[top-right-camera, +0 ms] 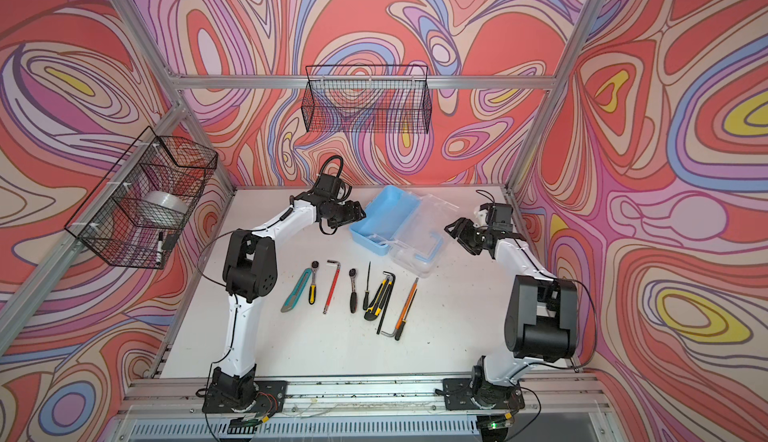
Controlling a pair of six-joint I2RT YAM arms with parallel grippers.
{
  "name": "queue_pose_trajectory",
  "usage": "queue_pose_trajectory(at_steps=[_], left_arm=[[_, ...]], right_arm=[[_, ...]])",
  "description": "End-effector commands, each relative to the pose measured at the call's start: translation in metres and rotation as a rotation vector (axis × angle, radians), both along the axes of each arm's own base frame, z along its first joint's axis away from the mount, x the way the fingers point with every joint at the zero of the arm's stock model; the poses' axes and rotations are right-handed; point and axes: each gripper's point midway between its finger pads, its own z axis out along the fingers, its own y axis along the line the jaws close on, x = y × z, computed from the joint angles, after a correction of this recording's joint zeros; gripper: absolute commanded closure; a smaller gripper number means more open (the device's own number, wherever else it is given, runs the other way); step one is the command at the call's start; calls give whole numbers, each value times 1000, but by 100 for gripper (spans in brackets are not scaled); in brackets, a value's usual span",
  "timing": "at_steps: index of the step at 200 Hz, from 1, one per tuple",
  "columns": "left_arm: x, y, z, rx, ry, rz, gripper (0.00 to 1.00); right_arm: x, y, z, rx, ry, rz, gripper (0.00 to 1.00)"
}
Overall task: Pack the tool kit
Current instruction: 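Grasp the lid edge with the right gripper while the left draws back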
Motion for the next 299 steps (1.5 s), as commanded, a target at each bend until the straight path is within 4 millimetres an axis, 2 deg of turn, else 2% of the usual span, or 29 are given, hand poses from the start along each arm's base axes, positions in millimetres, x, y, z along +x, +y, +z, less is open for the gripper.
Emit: queue_pose_trajectory(at_steps=[1, 32, 60, 100, 129, 151, 181, 215, 258, 299], left_arm=[[-2, -4, -7, -15, 22, -29, 21], [-7, -15, -9, -59, 35, -51, 24], [-20, -32, -9, -71, 42, -97, 27], [-41, -55, -15, -71, 65, -145, 34], [-60, -71, -12, -67, 66, -174, 35], [-76, -83, -7, -80, 60, -193, 35], [-96, -100, -5, -97, 61, -214, 35], [-111, -120, -3, -126, 69, -236, 35], [-125, -140, -2, -150, 74, -257, 34], [-133, -157, 0, -186, 81, -282, 34]], right_arm=[[-2, 6, 10, 22, -22, 13, 33], [2, 10, 9, 49, -18, 29, 33], [9, 11, 6, 64, -12, 35, 33], [20, 7, 11, 33, -20, 47, 31], [27, -3, 11, -7, -8, 47, 28], [30, -26, 12, -59, -2, -6, 23], [26, -59, 16, -114, 2, -77, 18], [20, -75, 16, -215, 40, -97, 14], [7, -81, 27, -262, 23, -142, 12], [-16, -75, 31, -217, 57, -187, 18]])
